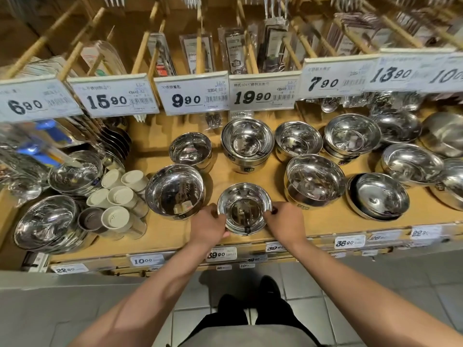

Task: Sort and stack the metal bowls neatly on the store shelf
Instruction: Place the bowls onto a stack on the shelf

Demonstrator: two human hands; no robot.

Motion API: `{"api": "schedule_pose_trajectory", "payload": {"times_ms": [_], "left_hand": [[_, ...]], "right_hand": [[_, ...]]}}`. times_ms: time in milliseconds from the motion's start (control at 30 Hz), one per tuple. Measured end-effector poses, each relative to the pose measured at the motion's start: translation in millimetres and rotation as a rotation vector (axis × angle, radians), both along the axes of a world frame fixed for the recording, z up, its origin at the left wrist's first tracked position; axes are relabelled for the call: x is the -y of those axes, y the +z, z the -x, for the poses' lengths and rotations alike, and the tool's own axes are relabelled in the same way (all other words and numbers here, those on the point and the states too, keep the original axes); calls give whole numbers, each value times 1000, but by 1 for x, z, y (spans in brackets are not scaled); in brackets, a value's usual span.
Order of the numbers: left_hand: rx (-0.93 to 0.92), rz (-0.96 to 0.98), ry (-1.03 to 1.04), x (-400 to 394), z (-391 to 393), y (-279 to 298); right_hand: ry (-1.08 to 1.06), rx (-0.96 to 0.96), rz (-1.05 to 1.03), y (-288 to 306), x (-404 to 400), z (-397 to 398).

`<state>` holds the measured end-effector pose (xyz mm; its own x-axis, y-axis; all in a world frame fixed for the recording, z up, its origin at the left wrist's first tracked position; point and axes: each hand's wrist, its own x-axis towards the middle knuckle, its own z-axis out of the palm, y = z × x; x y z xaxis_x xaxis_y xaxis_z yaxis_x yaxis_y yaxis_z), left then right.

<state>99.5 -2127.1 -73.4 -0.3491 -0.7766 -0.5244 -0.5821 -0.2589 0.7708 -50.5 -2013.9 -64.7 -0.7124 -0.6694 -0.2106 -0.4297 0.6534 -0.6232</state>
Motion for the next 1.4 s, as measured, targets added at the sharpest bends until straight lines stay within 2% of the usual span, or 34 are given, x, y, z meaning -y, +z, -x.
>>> {"api": "schedule_pose_trajectory", "payload": {"times_ms": [333,433,833,1000,1167,1400], "left_hand": [[99,156,-74,-3,0,-4],[76,125,-81,-4,3,0],[-36,103,-82,-7,2,10],[-16,108,-110,-6,3,9],[35,150,-145,-9,0,10],[178,506,-276,-28,-7,51]], "right_hand": [[-40,128,75,-6,-6,-1],[-22,174,116,-3,-9,-1],[1,181,63,2,-11,3],[20,181,78,2,-10,5],[12,263,34,12,-12,6],[-79,276,127,45,-50,25]]}}
